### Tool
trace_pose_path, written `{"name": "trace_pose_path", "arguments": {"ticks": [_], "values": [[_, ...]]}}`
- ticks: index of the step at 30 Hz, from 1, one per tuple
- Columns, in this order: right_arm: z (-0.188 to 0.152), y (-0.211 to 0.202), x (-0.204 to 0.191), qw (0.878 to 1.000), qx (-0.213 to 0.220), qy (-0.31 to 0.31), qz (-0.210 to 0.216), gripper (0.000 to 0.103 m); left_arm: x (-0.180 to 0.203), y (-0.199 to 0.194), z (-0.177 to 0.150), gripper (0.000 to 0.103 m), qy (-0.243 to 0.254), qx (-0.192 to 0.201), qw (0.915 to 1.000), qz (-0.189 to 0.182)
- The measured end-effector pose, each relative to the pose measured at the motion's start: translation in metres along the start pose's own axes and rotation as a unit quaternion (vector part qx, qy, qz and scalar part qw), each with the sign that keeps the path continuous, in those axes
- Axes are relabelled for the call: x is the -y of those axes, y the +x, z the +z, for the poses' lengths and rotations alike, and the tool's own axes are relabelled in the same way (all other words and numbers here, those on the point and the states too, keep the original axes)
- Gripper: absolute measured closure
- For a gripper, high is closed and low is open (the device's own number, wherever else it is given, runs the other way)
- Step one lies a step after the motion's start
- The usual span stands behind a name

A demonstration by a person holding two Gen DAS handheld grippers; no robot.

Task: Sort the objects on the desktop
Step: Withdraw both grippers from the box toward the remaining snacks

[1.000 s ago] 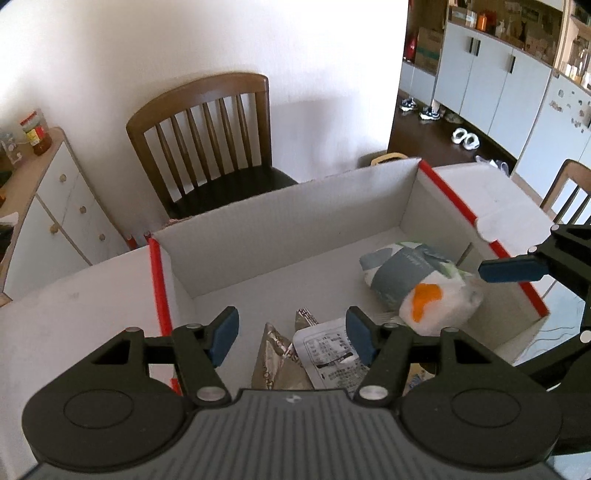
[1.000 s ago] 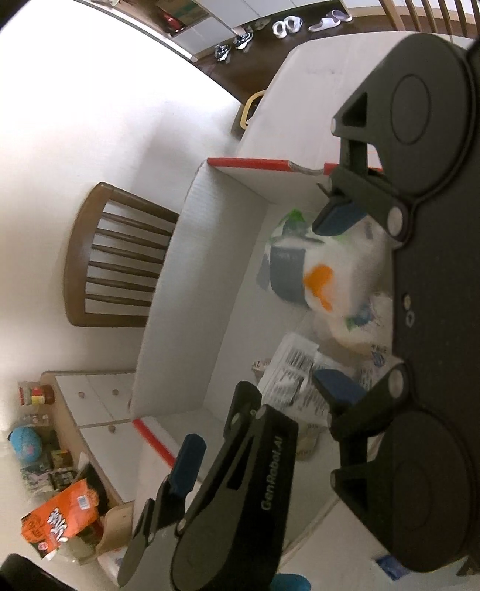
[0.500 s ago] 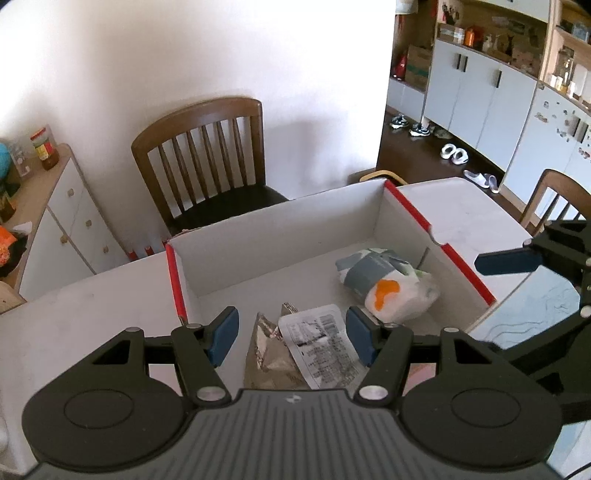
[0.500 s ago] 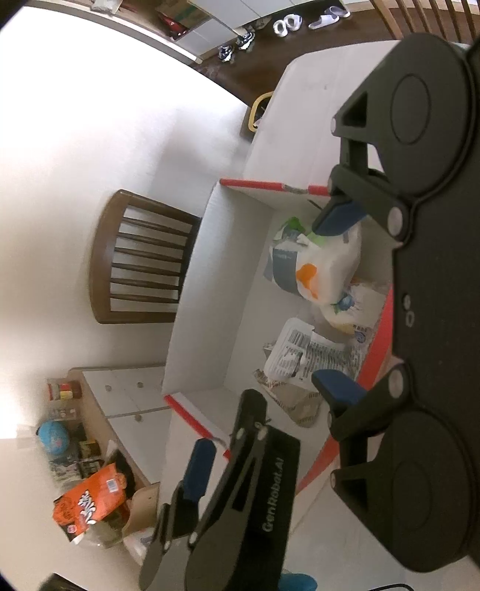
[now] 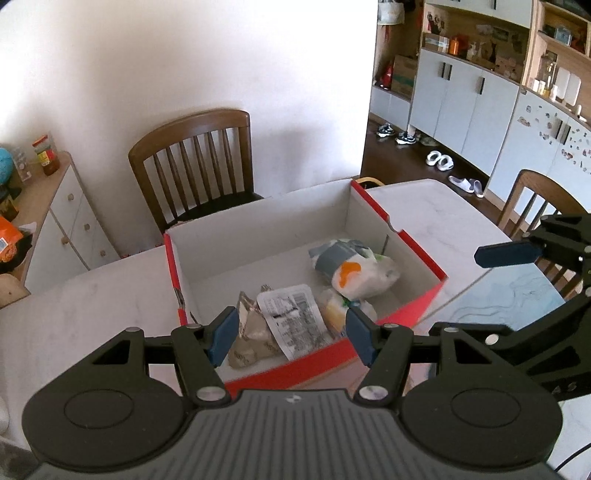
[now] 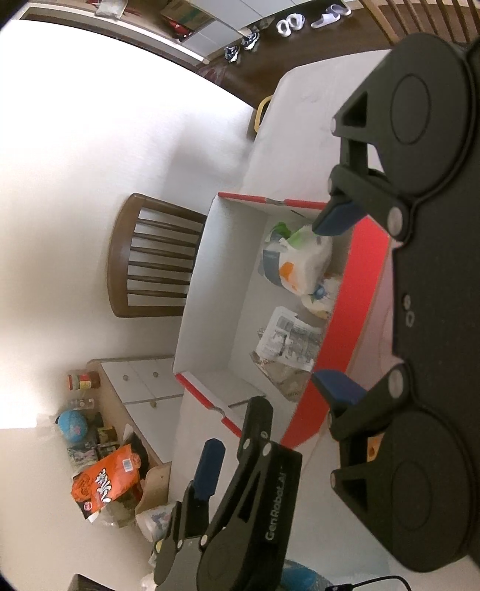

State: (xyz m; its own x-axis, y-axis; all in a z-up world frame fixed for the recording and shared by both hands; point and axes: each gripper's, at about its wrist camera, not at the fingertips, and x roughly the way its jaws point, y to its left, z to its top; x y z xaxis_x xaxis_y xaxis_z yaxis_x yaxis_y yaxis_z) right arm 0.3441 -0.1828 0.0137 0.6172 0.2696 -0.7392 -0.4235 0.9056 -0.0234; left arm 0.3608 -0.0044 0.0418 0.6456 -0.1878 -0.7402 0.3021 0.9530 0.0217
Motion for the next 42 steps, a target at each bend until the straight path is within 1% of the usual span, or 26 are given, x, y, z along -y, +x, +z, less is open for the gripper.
{"name": "trace_pose_path", "arguments": {"ticks": [7, 12, 26, 35, 36, 38, 42], "values": [[-0.012, -0.024, -0.005, 1.000, 0.011, 0.010, 0.016, 0.023, 0.007, -0.019, -0.017, 0.040, 0.002, 0.000, 1.0000, -0.008], [-0.020, -0.036, -0.008, 0.999, 0.017, 0.018, 0.023, 0.023, 0.010, -0.034, -0.026, 0.040, -0.001, 0.007, 0.9998, -0.017], [-0.045, -0.065, -0.017, 0.998, 0.037, 0.040, 0.028, 0.023, 0.023, -0.073, -0.060, 0.040, -0.013, 0.029, 0.9990, -0.031], [-0.063, -0.077, -0.028, 0.998, 0.045, 0.040, 0.024, 0.023, 0.026, -0.093, -0.093, 0.040, -0.018, 0.042, 0.9988, -0.018], [-0.066, -0.078, -0.030, 0.998, 0.047, 0.037, 0.022, 0.023, 0.026, -0.094, -0.097, 0.040, -0.019, 0.042, 0.9988, -0.019], [-0.072, -0.081, -0.035, 0.998, 0.051, 0.029, 0.023, 0.023, 0.026, -0.097, -0.106, 0.033, -0.023, 0.042, 0.9986, -0.022], [-0.084, -0.082, -0.048, 0.998, 0.054, 0.011, 0.031, 0.023, 0.025, -0.098, -0.122, 0.032, -0.026, 0.035, 0.9987, -0.027]]}}
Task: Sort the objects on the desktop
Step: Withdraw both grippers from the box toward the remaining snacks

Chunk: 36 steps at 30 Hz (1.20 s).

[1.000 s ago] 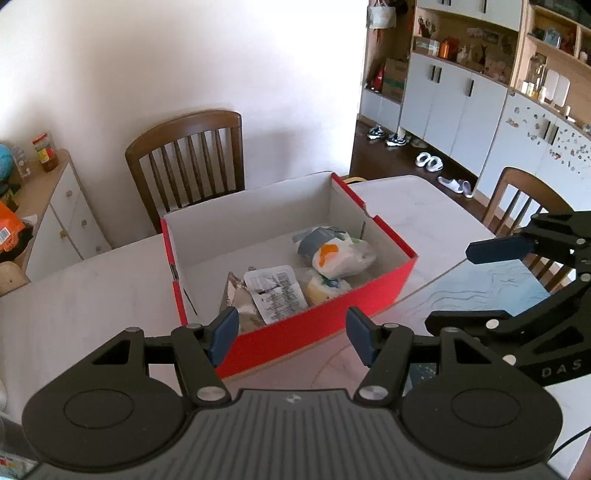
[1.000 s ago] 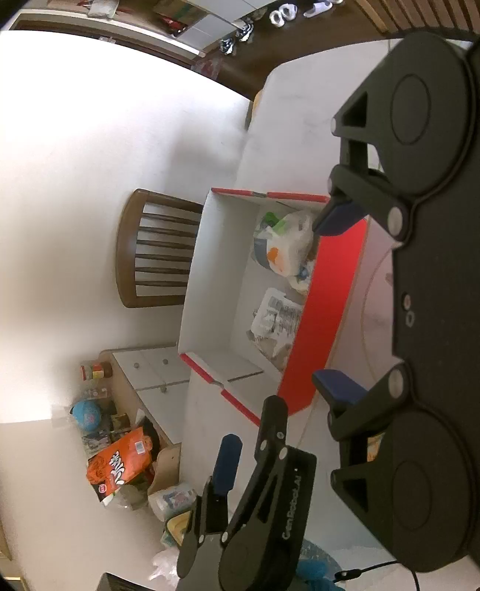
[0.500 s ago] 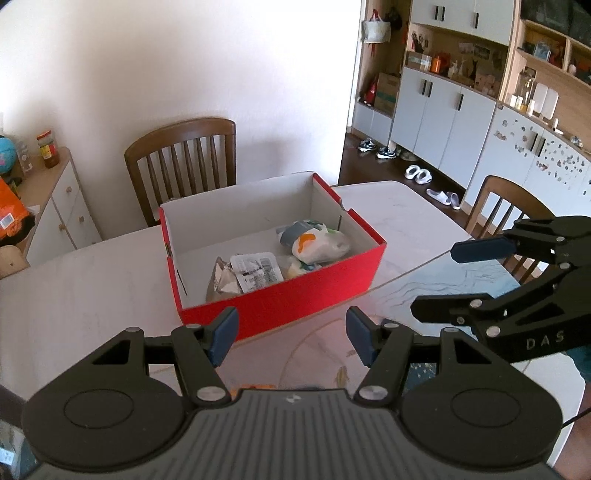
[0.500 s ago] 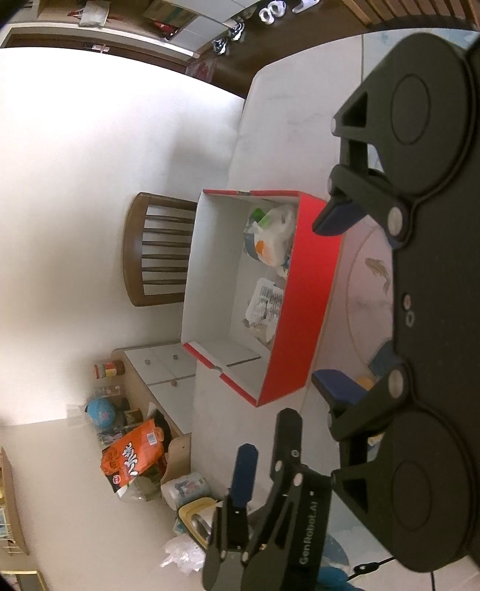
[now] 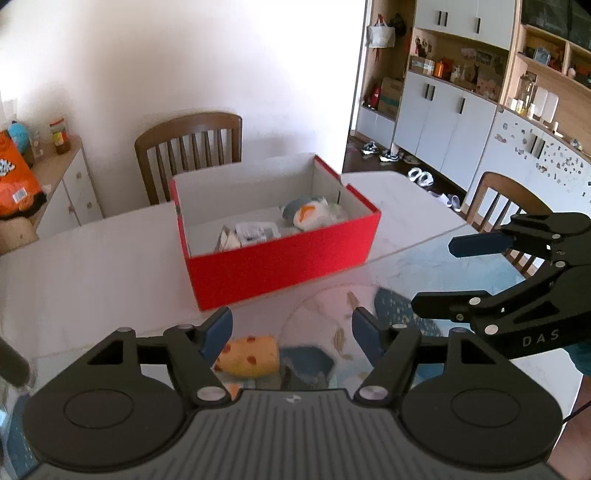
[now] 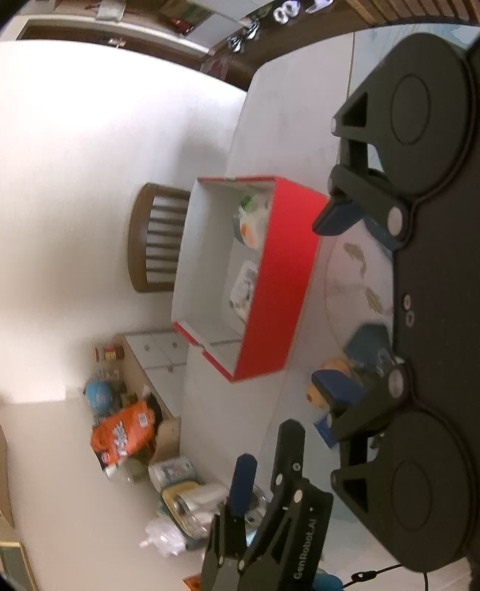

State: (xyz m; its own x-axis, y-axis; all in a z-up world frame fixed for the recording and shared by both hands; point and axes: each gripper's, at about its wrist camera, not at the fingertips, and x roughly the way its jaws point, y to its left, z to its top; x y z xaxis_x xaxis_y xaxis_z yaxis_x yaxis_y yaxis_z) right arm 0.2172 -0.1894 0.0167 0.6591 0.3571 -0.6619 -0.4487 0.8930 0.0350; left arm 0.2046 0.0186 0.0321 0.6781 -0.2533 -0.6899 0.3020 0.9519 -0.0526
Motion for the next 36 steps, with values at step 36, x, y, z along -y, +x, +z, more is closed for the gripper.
{"name": "trace_pose_path", "arguments": {"ticks": [36], "values": [[-0.085, 0.038, -0.044, 0.997, -0.020, -0.069, 0.033, 0.000, -0.020, 0.042, -0.110, 0.004, -0.048, -0.083, 0.9954, 0.003]]}}
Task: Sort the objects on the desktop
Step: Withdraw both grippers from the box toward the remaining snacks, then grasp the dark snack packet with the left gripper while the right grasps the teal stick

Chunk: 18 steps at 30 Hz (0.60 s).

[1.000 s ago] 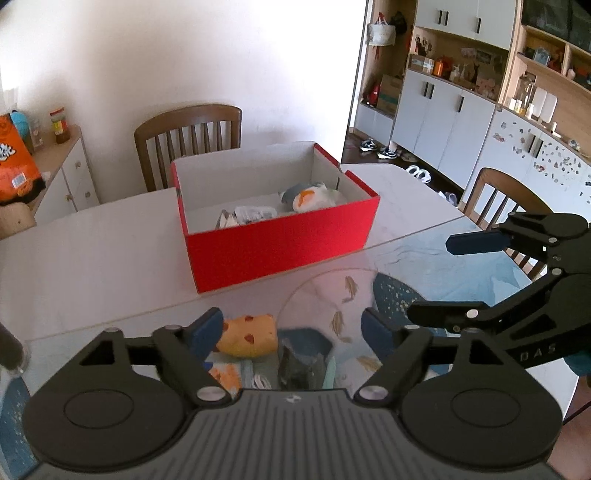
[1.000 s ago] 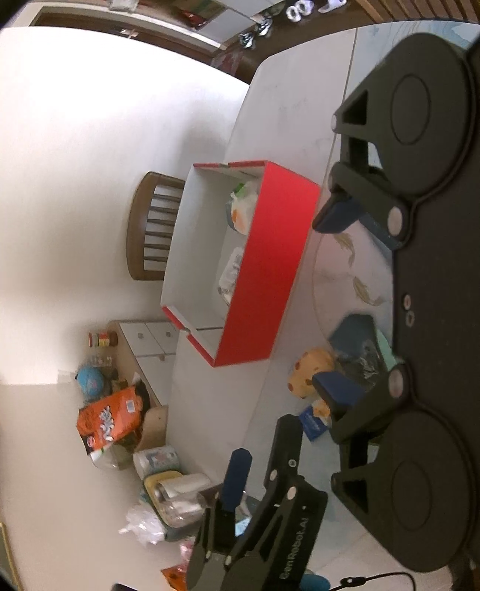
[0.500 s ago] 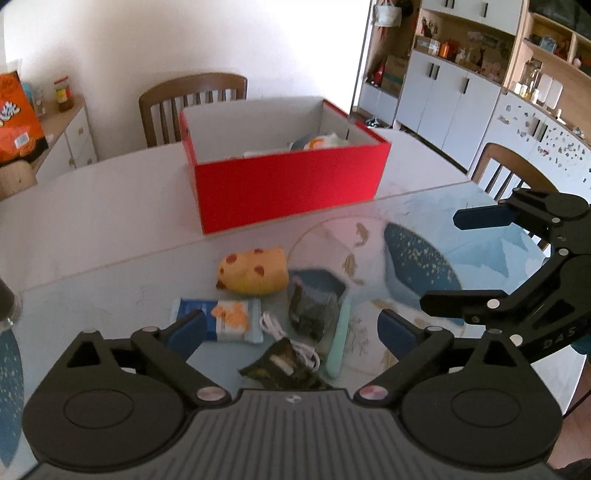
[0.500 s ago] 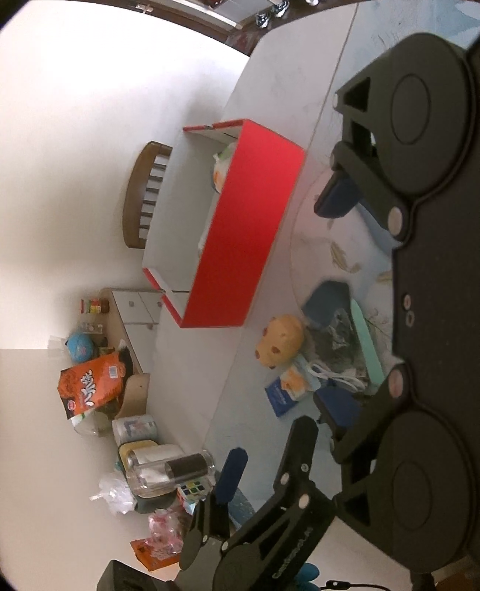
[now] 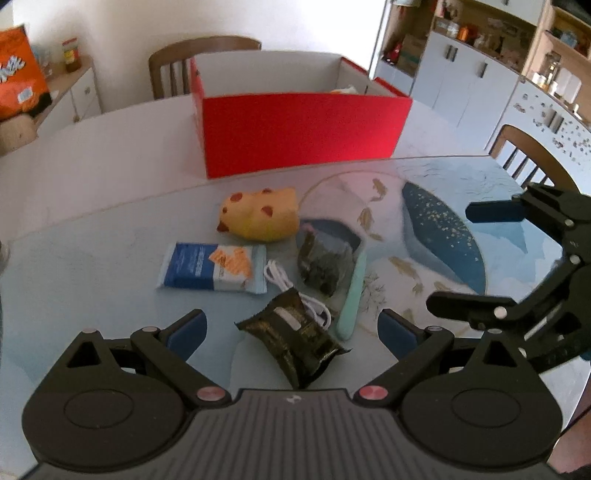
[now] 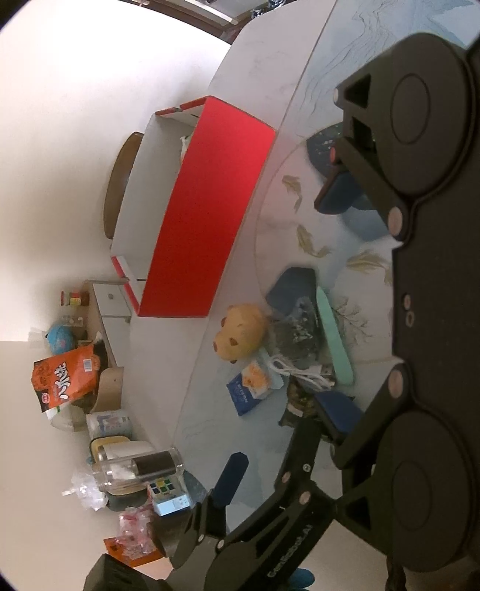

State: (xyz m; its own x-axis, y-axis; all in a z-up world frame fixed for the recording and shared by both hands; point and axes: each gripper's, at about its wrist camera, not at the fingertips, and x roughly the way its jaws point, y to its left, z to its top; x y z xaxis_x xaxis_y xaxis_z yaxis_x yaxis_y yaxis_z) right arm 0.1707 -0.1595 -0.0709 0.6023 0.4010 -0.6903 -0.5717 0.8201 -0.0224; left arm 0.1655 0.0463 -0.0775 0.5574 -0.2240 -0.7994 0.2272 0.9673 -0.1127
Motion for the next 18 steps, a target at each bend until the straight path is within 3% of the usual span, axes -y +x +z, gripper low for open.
{"name": "trace_pose_path", "arguments": {"ticks": [18], "values": [[-0.024, 0.038, -0.020, 1.000, -0.017, -0.015, 0.002, 0.000, -0.018, 0.030, -0.005, 0.004, -0.070, -0.030, 0.9970, 0.016]]}}
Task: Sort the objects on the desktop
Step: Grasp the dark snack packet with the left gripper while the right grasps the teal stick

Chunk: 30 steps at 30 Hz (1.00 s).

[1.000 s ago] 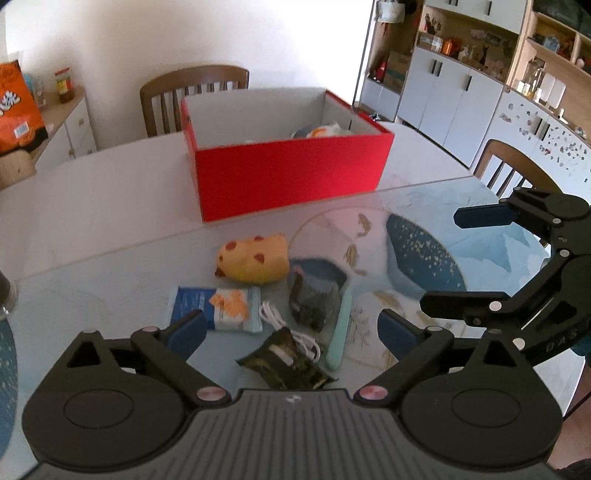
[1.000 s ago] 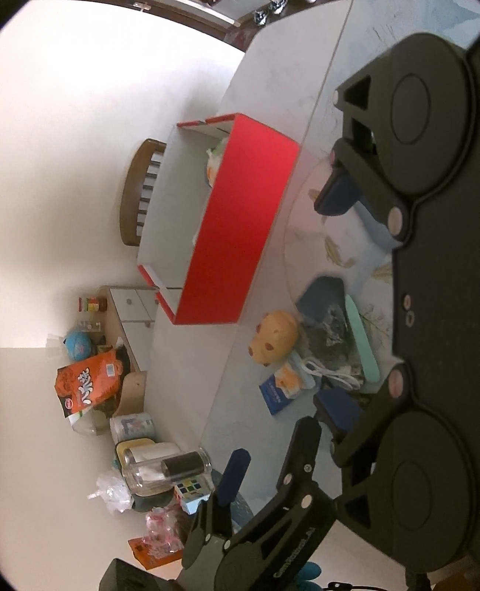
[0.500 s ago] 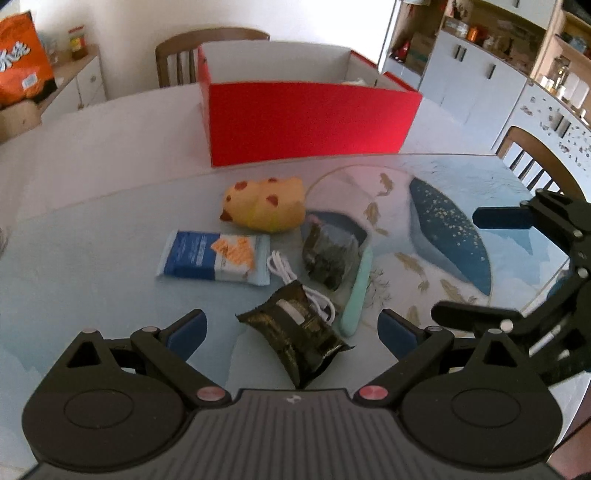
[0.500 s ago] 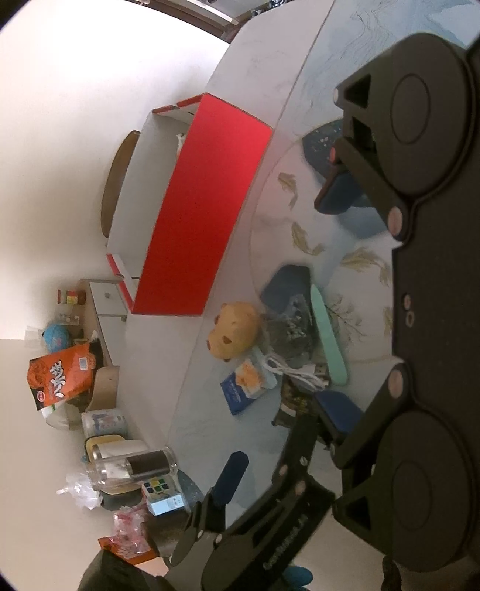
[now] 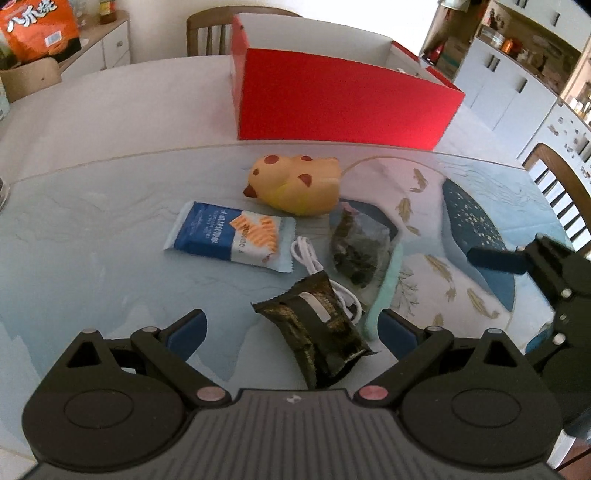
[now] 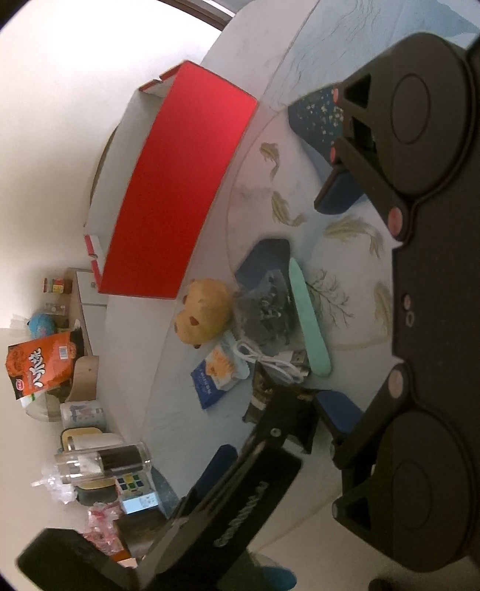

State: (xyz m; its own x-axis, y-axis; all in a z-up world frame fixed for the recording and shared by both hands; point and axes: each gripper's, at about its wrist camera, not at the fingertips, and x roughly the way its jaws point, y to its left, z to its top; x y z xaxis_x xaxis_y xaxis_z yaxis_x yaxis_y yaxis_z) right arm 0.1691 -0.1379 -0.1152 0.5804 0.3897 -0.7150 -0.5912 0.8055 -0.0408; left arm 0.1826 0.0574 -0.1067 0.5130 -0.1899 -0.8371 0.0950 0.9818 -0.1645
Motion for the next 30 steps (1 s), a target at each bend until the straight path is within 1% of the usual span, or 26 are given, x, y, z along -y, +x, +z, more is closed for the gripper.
{"name": "trace_pose_path", "arguments": {"ticks": [6, 16, 21, 30], "values": [[-0.010, 0.019, -0.005, 1.000, -0.004, 0.005, 0.002, 0.000, 0.002, 0.005, 0.000, 0.004, 0.003, -0.004, 1.0000, -0.008], [-0.007, 0.039, 0.001, 1.000, 0.004, 0.009, 0.013, 0.000, 0.007, 0.010, 0.000, 0.005, 0.000, -0.009, 0.9997, -0.022], [-0.005, 0.045, 0.004, 1.000, 0.011, 0.011, 0.023, 0.000, 0.004, 0.012, 0.001, 0.005, -0.012, -0.006, 0.9997, -0.022], [0.001, 0.051, 0.008, 0.999, 0.018, 0.000, 0.038, 0.000, -0.007, 0.017, 0.002, 0.005, -0.039, -0.007, 0.9986, -0.035]]}}
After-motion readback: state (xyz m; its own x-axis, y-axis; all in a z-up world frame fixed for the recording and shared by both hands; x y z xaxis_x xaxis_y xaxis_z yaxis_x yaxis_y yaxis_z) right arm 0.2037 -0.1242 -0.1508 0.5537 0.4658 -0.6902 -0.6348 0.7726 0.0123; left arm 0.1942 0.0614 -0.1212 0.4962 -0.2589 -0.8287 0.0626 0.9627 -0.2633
